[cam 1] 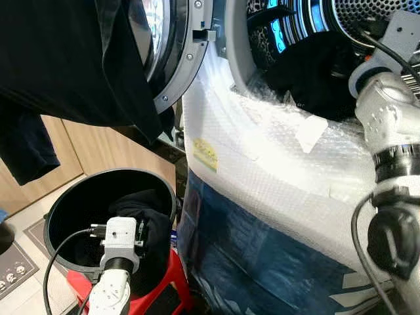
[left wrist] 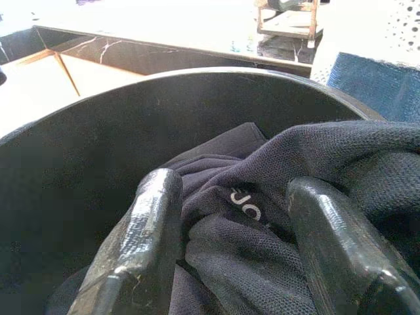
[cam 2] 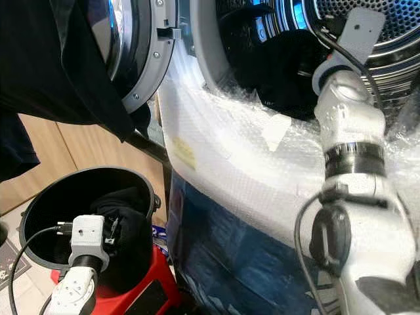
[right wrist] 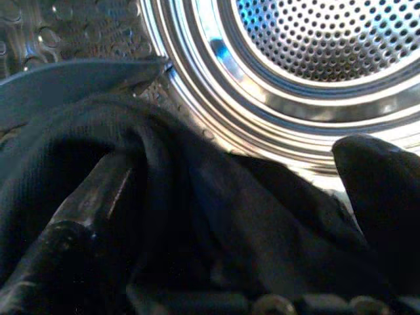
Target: Clothes washing
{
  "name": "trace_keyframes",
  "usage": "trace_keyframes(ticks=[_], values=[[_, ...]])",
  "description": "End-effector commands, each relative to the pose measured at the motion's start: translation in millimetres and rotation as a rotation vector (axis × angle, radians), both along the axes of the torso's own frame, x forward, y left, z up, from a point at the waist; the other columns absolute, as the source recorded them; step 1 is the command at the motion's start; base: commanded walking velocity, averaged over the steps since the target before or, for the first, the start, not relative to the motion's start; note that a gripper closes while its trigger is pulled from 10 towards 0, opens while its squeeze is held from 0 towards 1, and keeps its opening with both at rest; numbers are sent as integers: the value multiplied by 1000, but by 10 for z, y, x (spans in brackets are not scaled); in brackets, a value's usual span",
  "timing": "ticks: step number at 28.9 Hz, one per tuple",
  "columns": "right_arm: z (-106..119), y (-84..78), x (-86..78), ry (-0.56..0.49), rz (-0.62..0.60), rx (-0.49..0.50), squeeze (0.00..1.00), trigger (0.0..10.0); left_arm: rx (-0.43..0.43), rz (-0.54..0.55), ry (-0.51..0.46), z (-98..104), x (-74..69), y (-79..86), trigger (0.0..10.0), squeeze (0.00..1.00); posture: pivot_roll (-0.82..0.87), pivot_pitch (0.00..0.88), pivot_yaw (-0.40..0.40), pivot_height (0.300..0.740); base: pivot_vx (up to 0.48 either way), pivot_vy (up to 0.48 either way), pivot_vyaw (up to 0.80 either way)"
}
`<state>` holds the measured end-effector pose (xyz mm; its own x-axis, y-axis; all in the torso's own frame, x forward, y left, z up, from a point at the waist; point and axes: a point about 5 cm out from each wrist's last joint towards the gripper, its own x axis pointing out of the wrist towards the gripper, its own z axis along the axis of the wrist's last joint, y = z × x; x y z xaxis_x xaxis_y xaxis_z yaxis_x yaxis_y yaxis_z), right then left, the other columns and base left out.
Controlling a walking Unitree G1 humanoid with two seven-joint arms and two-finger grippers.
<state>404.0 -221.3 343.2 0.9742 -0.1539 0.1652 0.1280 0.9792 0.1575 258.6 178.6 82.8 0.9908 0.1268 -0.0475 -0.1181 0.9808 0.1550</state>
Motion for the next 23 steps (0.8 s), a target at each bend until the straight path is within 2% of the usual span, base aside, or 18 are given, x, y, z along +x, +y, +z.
trace_keyframes(ticks=[1, 3, 6, 8, 10, 11, 15, 17, 20, 23], values=[[12, 3, -64, -10, 32, 38, 0, 10000, -5, -19, 25, -22, -3, -25, 10000, 0, 274, 0, -64, 740, 0, 0, 0], [9, 19, -103, -42, 58, 35, 0, 10000, -4, -19, 24, -16, 0, -20, 10000, 0, 269, 0, -59, 740, 0, 0, 0], [-2, 96, -221, -124, 178, 46, 0, 10000, -4, -21, 27, -21, 1, -16, 10000, 0, 270, 0, -56, 740, 0, 0, 0], [-75, 122, -281, -91, 237, 91, 0, 10000, -1, -27, 30, -23, 11, -16, 10000, 0, 267, 0, -52, 740, 0, 0, 0], [-127, 125, -361, -66, 267, 25, 0, 10000, 1, -28, 28, -12, 24, -13, 10000, 0, 267, 0, -53, 740, 0, 0, 0], [-127, 125, -361, -66, 267, 25, 0, 10000, 1, -28, 28, -12, 24, -13, 10000, 0, 267, 0, -53, 740, 0, 0, 0], [-73, 97, -573, -126, 336, -65, 0, 10000, 3, -27, 26, 3, 47, 10, 10000, 0, 258, 0, -51, 740, 0, 0, 0], [-54, 101, -610, -145, 355, -63, 0, 10000, 3, -28, 26, 7, 54, 13, 10000, 0, 258, 0, -51, 740, 0, 0, 0], [6, 76, -763, -216, 405, -114, 0, 10000, 5, -32, 25, 16, 58, 16, 10000, 0, 251, 4, -44, 740, 0, 0, 0], [14, 104, -801, -217, 441, -115, 0, 10000, 4, -33, 25, 15, 62, 9, 10000, 0, 248, 7, -43, 740, 0, 0, 0]])
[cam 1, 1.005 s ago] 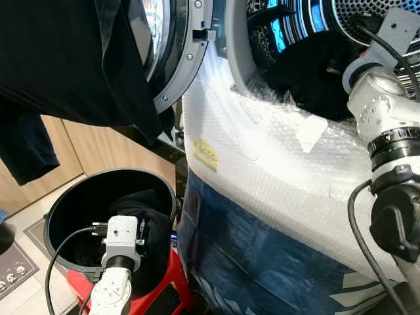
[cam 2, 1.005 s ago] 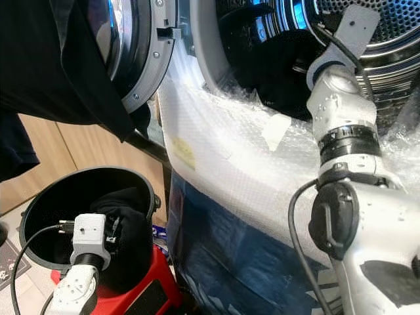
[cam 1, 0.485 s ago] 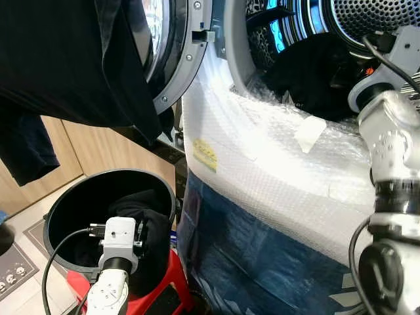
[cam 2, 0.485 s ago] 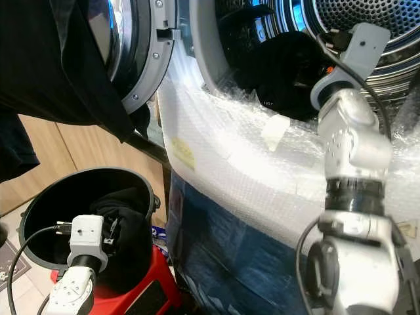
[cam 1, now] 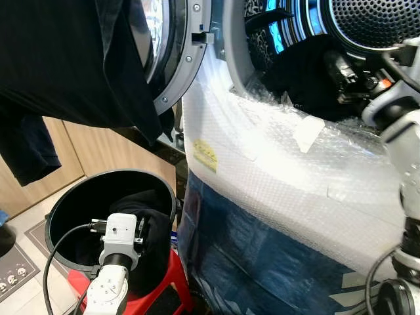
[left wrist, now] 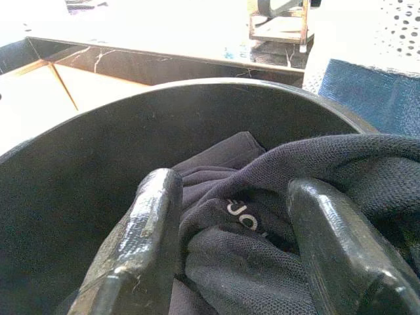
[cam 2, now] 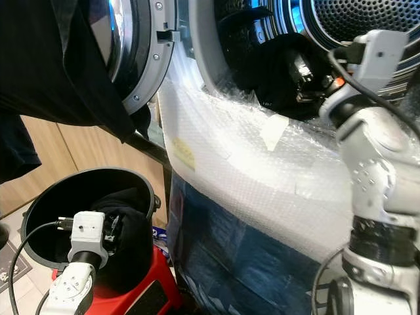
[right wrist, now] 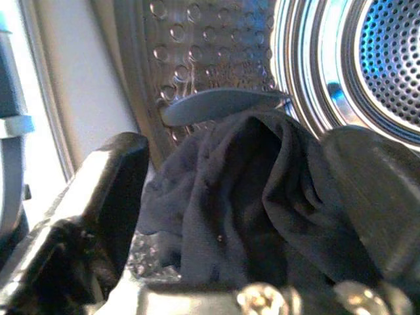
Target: Clothes washing
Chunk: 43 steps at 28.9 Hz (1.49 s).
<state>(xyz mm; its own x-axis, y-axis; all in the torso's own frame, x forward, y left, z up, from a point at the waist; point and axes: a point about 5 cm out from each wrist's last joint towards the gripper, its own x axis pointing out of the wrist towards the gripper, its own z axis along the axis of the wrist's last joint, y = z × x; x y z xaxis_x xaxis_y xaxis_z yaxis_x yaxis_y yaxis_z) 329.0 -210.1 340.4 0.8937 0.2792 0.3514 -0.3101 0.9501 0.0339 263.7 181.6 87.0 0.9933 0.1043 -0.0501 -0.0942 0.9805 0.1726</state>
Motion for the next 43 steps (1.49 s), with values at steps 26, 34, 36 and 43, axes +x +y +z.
trace_keyframes(ticks=[26, 34, 36, 43], values=[[-94, 835, 611, 168, 264, -339, 0, 10000, -12, -14, 17, -21, 27, -57, 10000, 0, 271, 0, -45, 740, 0, 0, 0], [-185, 694, 848, 358, 156, -297, 0, 10000, -18, 1, 22, -39, 13, -62, 10000, 0, 273, 0, -59, 740, 0, 0, 0], [-196, 662, 869, 376, 130, -293, 0, 10000, -20, 0, 21, -39, 15, -65, 10000, 0, 273, 0, -59, 740, 0, 0, 0], [-78, 452, 934, 373, -8, -196, 0, 10000, -23, 0, 19, -44, 15, -87, 10000, 0, 278, 0, -72, 740, 0, 0, 0]])
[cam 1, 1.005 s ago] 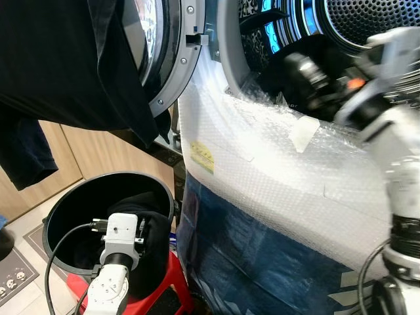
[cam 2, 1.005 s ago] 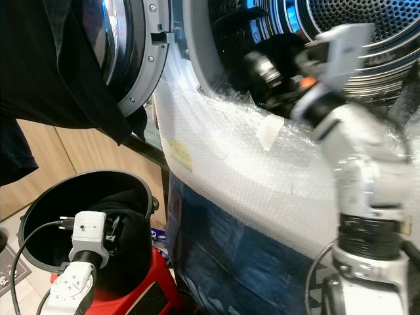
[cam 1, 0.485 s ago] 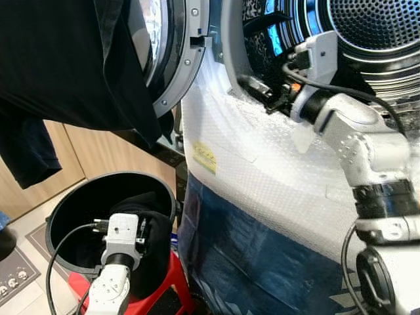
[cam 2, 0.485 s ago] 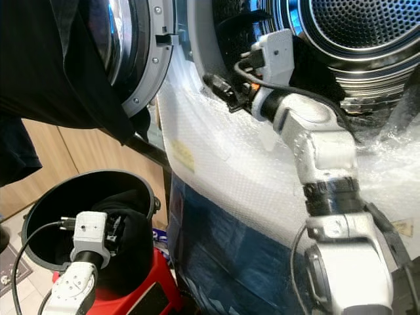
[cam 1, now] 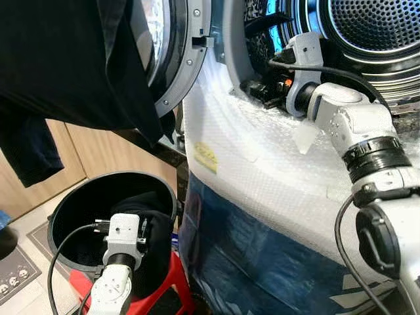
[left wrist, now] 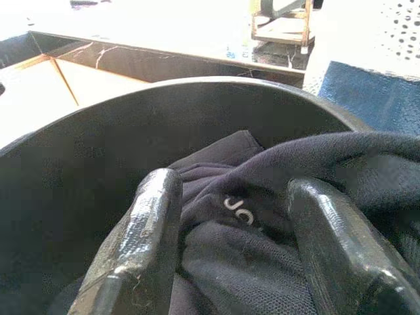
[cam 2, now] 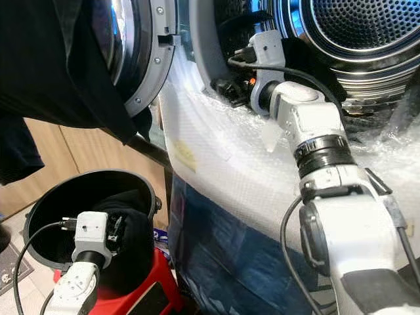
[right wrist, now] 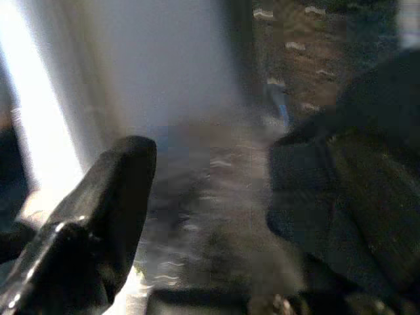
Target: Clothes washing
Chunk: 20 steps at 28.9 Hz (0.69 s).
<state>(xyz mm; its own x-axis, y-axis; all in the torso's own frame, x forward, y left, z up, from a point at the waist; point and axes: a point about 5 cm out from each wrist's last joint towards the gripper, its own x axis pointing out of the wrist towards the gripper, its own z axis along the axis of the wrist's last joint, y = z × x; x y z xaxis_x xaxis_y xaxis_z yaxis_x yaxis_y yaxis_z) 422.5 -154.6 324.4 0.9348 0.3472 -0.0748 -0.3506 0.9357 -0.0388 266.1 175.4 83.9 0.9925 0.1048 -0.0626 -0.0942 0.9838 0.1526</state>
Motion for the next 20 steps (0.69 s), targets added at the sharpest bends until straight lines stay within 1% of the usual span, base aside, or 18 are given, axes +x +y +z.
trace_keyframes(ticks=[1, 5, 6, 7, 9, 11, 12, 13, 15, 16, 17, 20], values=[[116, -218, 8, -19, -129, 50, 0, 10000, -3, 0, 11, -19, -15, -37, 10000, 0, 277, 0, -76, 740, 0, 0, 0], [163, -344, 3, -15, -197, 148, 0, 10000, -8, 0, 15, -32, -27, -63, 10000, 0, 275, 0, -81, 740, 0, 0, 0], [163, -344, 3, -15, -197, 148, 0, 10000, -8, 0, 15, -32, -27, -63, 10000, 0, 275, 0, -81, 740, 0, 0, 0], [171, -386, 1, -10, -214, 186, 0, 10000, -11, -1, 16, -37, -37, -79, 10000, 0, 280, 0, -85, 740, 0, 0, 0], [162, -493, 1, -20, -308, 172, 0, 10000, -14, 0, 18, -42, -45, -90, 10000, 0, 279, 0, -85, 740, 0, 0, 0], [148, -556, -1, -23, -371, 156, 0, 10000, -15, -1, 17, -41, -47, -98, 10000, 0, 284, 0, -85, 740, 0, 0, 0], [148, -556, -1, -23, -371, 156, 0, 10000, -15, -1, 17, -41, -47, -98, 10000, 0, 284, 0, -85, 740, 0, 0, 0], [137, -593, -4, -23, -410, 154, 0, 10000, -15, -1, 17, -42, -47, -102, 10000, 0, 284, 0, -86, 740, 0, 0, 0], [106, -641, -8, -10, -468, 168, 0, 10000, -14, -1, 15, -35, -45, -102, 10000, 0, 284, 0, -86, 740, 0, 0, 0], [82, -735, -22, -17, -579, 130, 0, 10000, -16, 4, 13, -26, -41, -92, 10000, 0, 282, 0, -88, 740, 0, 0, 0], [92, -799, -36, -33, -646, 128, 0, 10000, -21, 9, 12, -22, -37, -89, 10000, 0, 283, 0, -87, 740, 0, 0, 0], [141, -889, -63, -60, -726, 157, 0, 10000, -23, 10, 10, -17, -33, -91, 10000, 0, 288, 0, -90, 740, 0, 0, 0]])
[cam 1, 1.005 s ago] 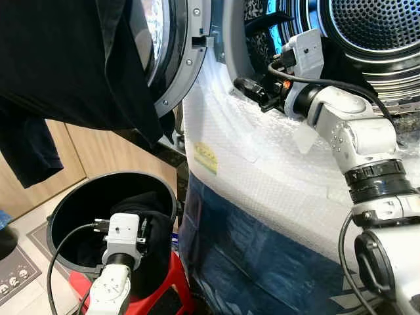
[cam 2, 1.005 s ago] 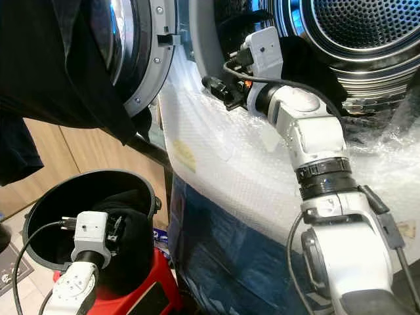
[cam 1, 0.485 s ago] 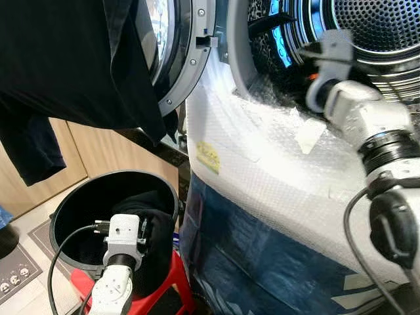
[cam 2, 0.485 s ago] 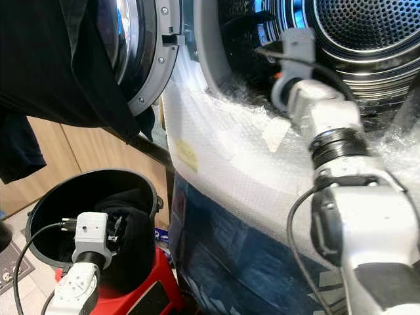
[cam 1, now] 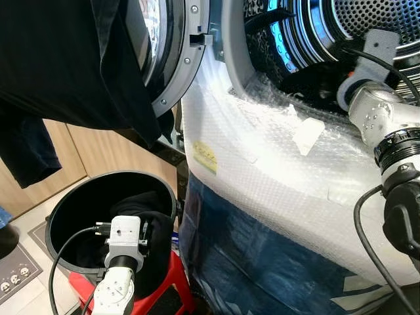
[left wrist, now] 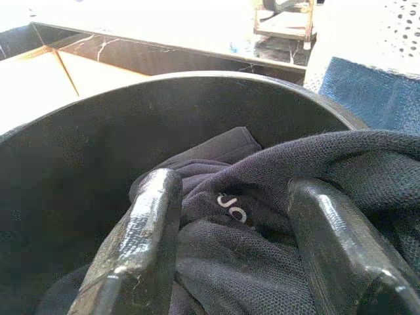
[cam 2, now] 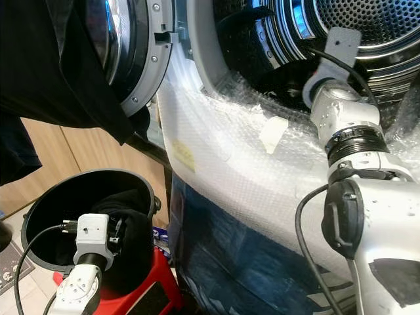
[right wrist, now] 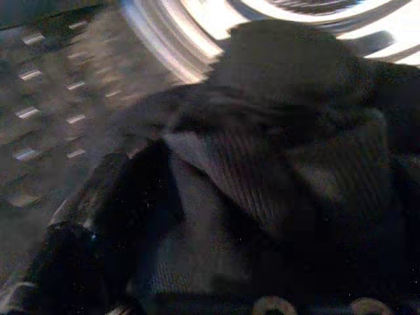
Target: Clothes washing
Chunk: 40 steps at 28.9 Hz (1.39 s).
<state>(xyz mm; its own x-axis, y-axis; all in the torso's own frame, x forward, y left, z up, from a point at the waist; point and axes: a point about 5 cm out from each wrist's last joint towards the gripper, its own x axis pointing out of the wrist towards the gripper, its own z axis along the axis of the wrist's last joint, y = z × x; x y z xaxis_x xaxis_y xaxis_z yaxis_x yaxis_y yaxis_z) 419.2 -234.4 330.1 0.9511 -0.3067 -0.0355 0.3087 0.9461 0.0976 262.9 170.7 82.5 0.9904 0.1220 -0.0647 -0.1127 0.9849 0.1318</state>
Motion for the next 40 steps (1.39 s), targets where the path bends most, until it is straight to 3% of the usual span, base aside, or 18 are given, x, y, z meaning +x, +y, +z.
trace_keyframes(ticks=[1, 6, 11, 15, 20, 26, 29, 32, 36, 40], values=[[132, -131, -46, -45, -93, 8, 0, 10000, -1, -8, 9, 0, -1, -43, 10000, 0, 295, 0, -93, 740, 0, 0, 0], [315, -181, -87, -131, -185, -30, 0, 10000, -1, 2, 9, 0, -4, -33, 10000, 0, 303, 0, -96, 740, 0, 0, 0], [290, -88, -53, -149, -126, 9, 0, 10000, 2, 5, 8, 4, -8, -28, 10000, 0, 305, 0, -97, 740, 0, 0, 0], [294, 195, 20, -221, 111, 68, 0, 10000, 3, 11, 5, 11, -12, -27, 10000, 0, 307, 0, -99, 740, 0, 0, 0], [357, 384, 37, -280, 254, 107, 0, 10000, 7, 7, 5, 19, -14, -11, 10000, 0, 296, 0, -83, 740, 0, 0, 0], [514, 524, 7, -399, 433, 220, 0, 10000, 11, 2, 8, 18, -21, -4, 10000, 0, 289, 0, -75, 740, 0, 0, 0], [508, 530, -10, -427, 457, 237, 0, 10000, 10, 3, 10, 16, -31, -3, 10000, 0, 284, 9, -71, 740, 0, 0, 0], [595, 524, -106, -562, 546, 306, 0, 10000, 6, 1, 12, 7, -44, -15, 10000, 0, 281, 11, -72, 740, 0, 0, 0], [653, 544, -225, -662, 644, 302, 0, 10000, 5, 0, 12, 6, -45, -17, 10000, 0, 283, 14, -76, 740, 0, 0, 0], [679, 592, -543, -839, 830, 321, 0, 10000, 6, -1, 13, 5, -47, -14, 10000, 0, 283, 15, -73, 740, 0, 0, 0]])
